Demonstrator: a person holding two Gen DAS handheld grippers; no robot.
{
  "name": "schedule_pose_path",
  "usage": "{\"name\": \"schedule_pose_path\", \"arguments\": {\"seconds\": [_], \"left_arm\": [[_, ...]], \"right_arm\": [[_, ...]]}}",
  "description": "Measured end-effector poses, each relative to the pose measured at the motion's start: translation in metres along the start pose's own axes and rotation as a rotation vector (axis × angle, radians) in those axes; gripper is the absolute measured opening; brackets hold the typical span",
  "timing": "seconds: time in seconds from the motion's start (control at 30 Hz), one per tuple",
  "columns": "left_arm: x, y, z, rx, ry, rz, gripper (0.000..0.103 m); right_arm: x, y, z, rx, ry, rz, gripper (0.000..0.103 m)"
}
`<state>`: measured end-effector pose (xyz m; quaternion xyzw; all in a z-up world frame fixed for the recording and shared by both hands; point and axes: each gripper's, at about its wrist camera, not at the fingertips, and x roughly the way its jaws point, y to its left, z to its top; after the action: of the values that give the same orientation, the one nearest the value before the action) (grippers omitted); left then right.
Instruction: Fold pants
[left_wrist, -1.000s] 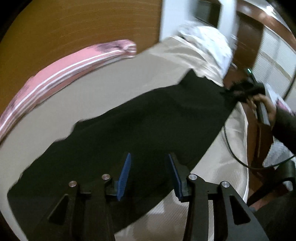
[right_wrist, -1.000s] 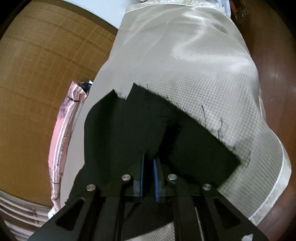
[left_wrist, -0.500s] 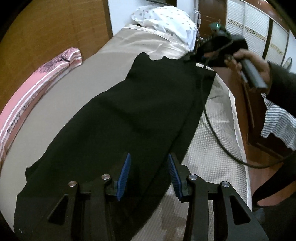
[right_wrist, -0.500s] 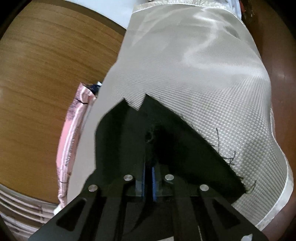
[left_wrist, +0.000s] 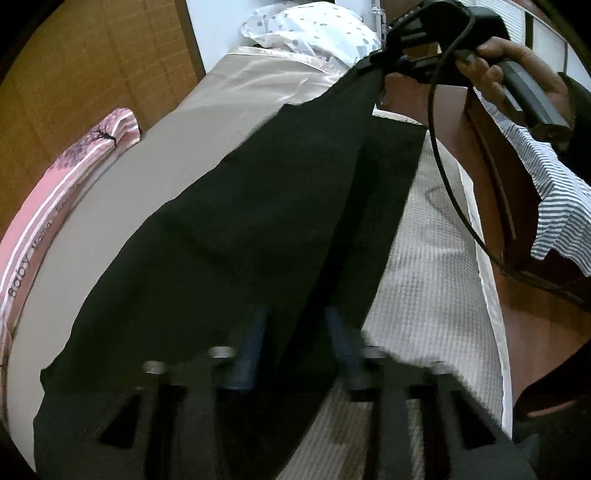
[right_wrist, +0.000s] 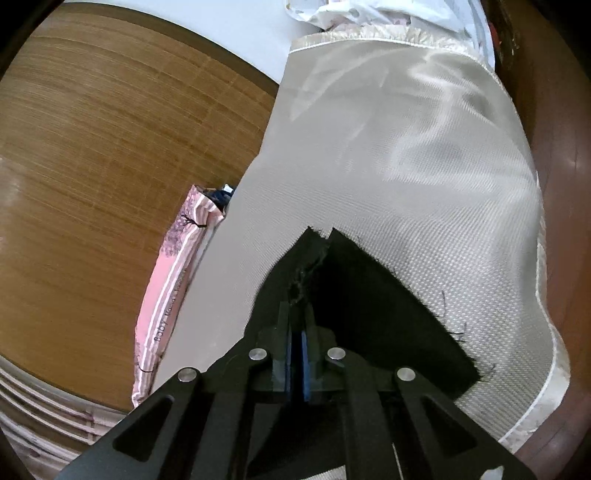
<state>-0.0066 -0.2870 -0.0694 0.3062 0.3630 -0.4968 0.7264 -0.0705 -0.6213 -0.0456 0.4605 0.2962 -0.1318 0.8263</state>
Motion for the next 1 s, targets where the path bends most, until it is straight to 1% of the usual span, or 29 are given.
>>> {"name": "schedule_pose_path", "arguments": {"seconds": [0.03,0.13,0.2,0.23,0.4,0.47,0.53,0.63,0.67,0.7,0.73,0.77,0.8,0.83,0.9,1.0], "left_arm": [[0.001,-0.001,0.002,-0.004,0.002,-0.003,0.010],[-0.004,-0.007,0.004,0.015,-0.027,0.002,0.007],[-0.007,-0.010,0.004,0.030,-0.039,-0.017,0.006],[-0.008,-0.013,0.004,0.041,-0.043,-0.032,0.003],[-0.004,-0.024,0.006,0.083,-0.039,-0.063,0.003],[-0.004,-0.025,0.008,0.078,-0.038,-0.065,0.003],[-0.009,-0.021,0.008,0.066,-0.054,-0.088,0.003],[-0.016,-0.015,0.004,0.050,-0.075,-0.078,0.006],[-0.017,-0.014,0.003,0.053,-0.075,-0.071,0.008],[-0.017,-0.015,0.002,0.057,-0.075,-0.059,0.016],[-0.017,-0.016,0.000,0.068,-0.075,-0.047,0.029],[-0.017,-0.018,-0.001,0.078,-0.077,-0.036,0.037],[-0.017,-0.021,-0.003,0.088,-0.081,-0.015,0.049],[-0.016,-0.022,-0.004,0.097,-0.084,-0.001,0.053],[-0.013,-0.025,-0.005,0.104,-0.082,0.028,0.053],[-0.011,-0.022,-0.003,0.089,-0.087,0.064,0.053]], "right_arm": [[-0.003,0.000,-0.002,-0.005,-0.004,-0.005,0.005],[-0.016,-0.007,-0.006,-0.018,-0.024,-0.043,0.005],[-0.024,-0.017,-0.011,0.002,-0.030,-0.036,0.004],[-0.027,-0.021,-0.014,0.017,-0.029,-0.039,0.004],[-0.031,-0.044,-0.027,0.051,-0.031,-0.078,0.004],[-0.033,-0.050,-0.030,0.071,-0.040,-0.084,0.004],[-0.036,-0.048,-0.032,0.049,-0.052,-0.109,0.004],[-0.038,-0.043,-0.030,0.039,-0.059,-0.111,0.004],[-0.039,-0.041,-0.028,0.041,-0.062,-0.100,0.004],[-0.041,-0.038,-0.026,0.043,-0.072,-0.090,0.004],[-0.042,-0.035,-0.024,0.044,-0.082,-0.082,0.004],[-0.043,-0.031,-0.023,0.037,-0.086,-0.078,0.004],[-0.045,-0.025,-0.020,0.023,-0.094,-0.071,0.004],[-0.046,-0.020,-0.018,0.014,-0.100,-0.065,0.004],[-0.049,-0.013,-0.015,0.001,-0.108,-0.052,0.004],[-0.053,-0.005,-0.012,-0.020,-0.119,-0.049,0.004]]}}
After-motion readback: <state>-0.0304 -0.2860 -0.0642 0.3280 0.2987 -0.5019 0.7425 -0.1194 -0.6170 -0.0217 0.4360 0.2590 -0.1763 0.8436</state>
